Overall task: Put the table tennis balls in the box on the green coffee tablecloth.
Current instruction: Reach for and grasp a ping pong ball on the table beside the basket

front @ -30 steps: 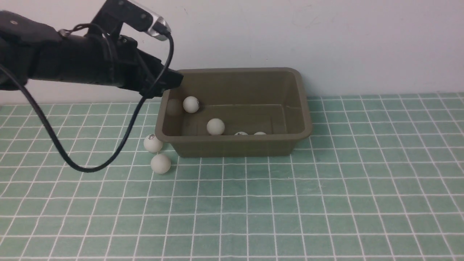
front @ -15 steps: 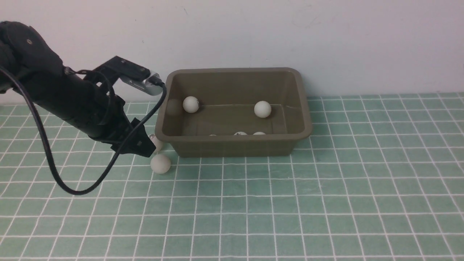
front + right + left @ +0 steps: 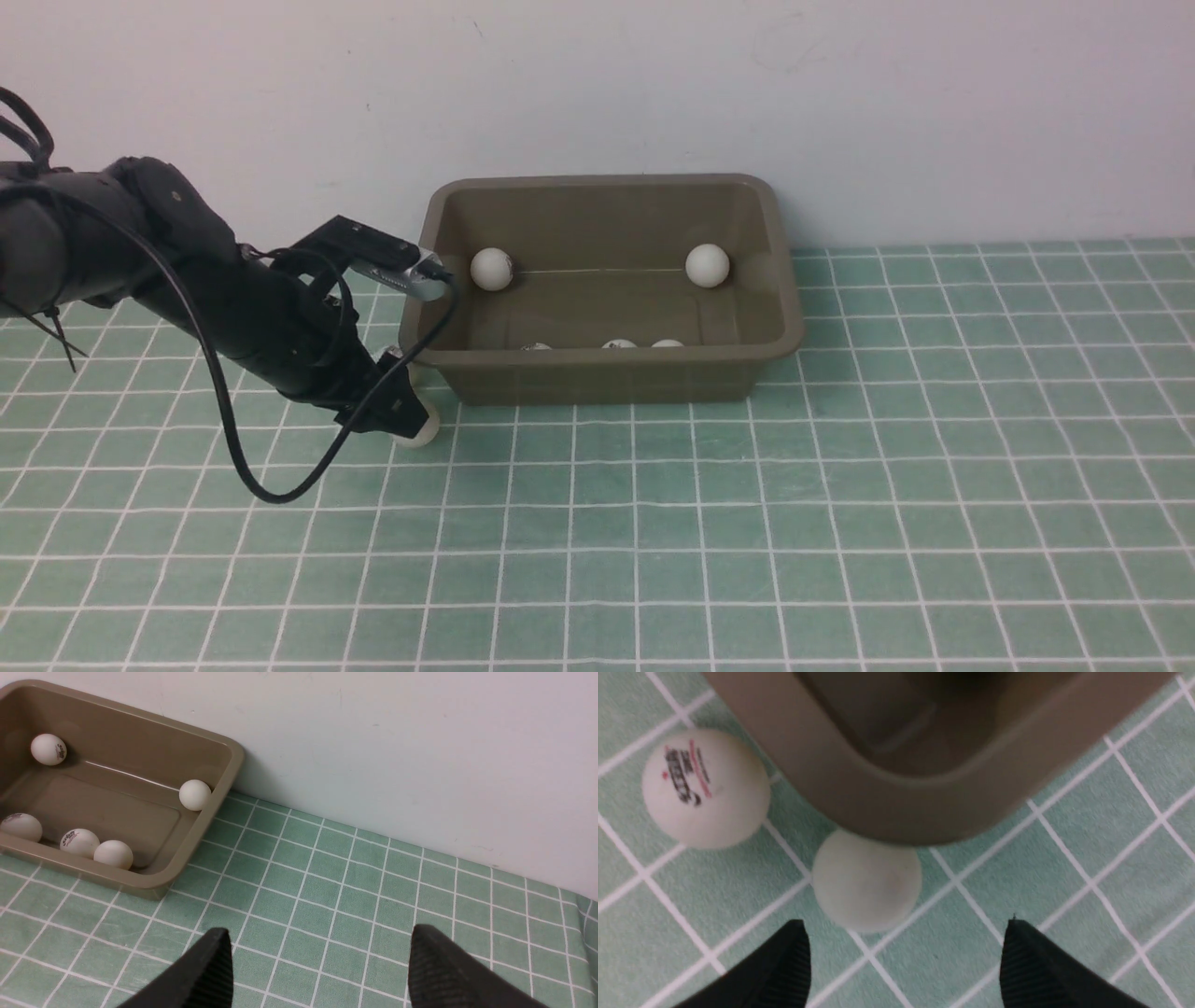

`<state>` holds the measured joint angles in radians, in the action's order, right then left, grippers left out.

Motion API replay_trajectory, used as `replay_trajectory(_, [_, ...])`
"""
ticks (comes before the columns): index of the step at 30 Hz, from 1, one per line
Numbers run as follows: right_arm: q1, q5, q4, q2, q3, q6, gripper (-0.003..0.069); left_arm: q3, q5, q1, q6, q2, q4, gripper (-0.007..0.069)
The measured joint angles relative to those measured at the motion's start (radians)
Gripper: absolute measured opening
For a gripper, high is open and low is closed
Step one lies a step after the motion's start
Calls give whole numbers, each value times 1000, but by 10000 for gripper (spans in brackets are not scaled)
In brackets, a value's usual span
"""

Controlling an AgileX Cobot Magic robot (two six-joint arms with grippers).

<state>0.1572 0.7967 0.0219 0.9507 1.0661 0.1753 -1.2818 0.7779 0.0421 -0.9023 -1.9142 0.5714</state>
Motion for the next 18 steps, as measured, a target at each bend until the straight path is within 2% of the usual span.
replay_trajectory(8, [0,0,-1,0,0,0,461,-4,-78,0,-126,-56,110,490])
replay_trajectory(18, [-1,0,-2,0,0,0,461,-7,-115,0,-209,-110,203,483])
